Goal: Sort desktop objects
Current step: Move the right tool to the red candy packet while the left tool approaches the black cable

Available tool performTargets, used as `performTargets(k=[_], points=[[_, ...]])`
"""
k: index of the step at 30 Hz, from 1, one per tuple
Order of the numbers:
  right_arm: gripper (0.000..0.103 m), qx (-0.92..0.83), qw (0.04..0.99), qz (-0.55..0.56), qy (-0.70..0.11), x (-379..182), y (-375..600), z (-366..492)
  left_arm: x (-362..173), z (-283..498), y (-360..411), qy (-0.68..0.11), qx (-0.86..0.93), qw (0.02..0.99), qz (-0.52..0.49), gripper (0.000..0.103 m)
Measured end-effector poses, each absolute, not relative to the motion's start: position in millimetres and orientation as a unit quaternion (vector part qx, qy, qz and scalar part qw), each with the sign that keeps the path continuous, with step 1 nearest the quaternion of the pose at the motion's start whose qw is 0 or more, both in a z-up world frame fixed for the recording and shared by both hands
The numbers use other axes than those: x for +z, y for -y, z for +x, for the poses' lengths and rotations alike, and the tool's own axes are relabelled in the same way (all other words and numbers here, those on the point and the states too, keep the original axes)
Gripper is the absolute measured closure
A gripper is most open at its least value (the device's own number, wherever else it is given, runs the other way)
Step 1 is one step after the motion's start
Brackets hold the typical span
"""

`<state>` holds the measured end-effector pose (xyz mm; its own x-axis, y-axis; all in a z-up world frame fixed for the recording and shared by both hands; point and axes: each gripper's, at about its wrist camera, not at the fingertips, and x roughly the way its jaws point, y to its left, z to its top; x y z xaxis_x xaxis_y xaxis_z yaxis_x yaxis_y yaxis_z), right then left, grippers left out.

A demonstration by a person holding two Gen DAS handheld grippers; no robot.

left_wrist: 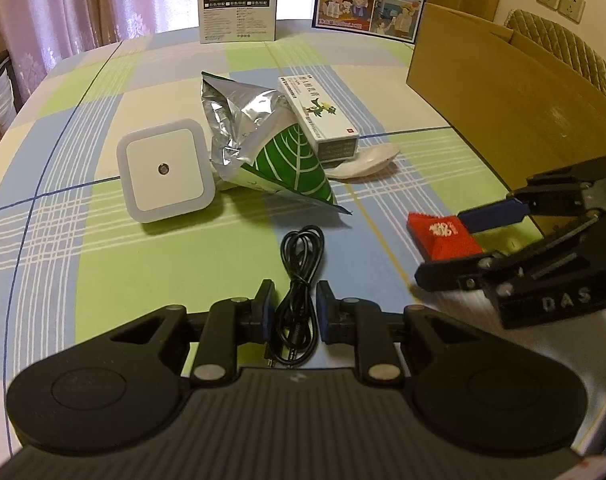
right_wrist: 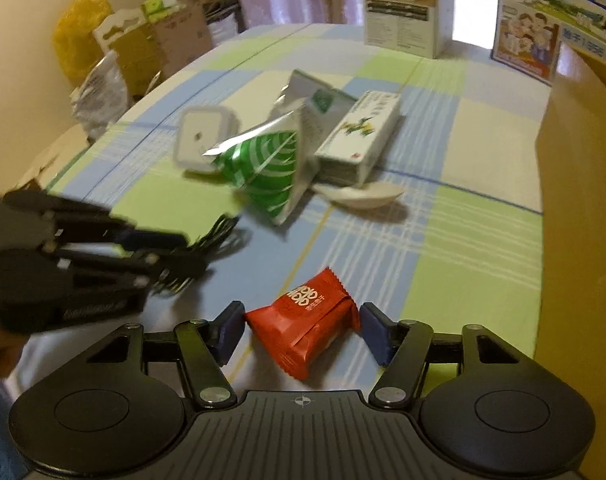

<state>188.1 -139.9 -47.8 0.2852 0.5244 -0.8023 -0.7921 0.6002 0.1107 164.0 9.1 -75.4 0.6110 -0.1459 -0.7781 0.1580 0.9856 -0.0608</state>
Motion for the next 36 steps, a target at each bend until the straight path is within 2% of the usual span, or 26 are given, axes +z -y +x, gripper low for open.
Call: performTargets(k=[4,6,9,11,15,18,31,36], points=[[0.041,0.409,0.791,-0.2,-0.409,-51,134,178,-76,163,-10,-0.432,-0.086,0.898,0.006,0.084],[0.026,0.383,0.799,-0.207,-0.416,-54,136,177,-77,162,-9,-0.433,-0.086,0.897,0.01,0.079],[0.023,0.369,0.802,-0.17,-0.438,-54,143,181,-78,162,-9,-0.432,-0.086,0.898,0.013,0.076],[0.023,0.362,0.803,-0.156,-0.446,-55,144,184,-78,163,-11,-0.431,-0.084,0.898,0.007,0.072],[0.023,0.353,0.803,-0.159,-0.452,-58,146,187,-78,163,-16,-0.431,-0.08,0.899,-0.006,0.071],[0.028,0.38,0.799,-0.164,-0.436,-57,144,185,-77,163,-18,-0.43,-0.077,0.899,-0.009,0.071],[0.028,0.371,0.795,-0.157,-0.453,-57,142,171,-76,160,-23,-0.427,-0.067,0.902,-0.018,0.067],[0.028,0.35,0.811,-0.223,-0.414,-58,139,169,-76,160,-23,-0.427,-0.066,0.902,-0.019,0.065]])
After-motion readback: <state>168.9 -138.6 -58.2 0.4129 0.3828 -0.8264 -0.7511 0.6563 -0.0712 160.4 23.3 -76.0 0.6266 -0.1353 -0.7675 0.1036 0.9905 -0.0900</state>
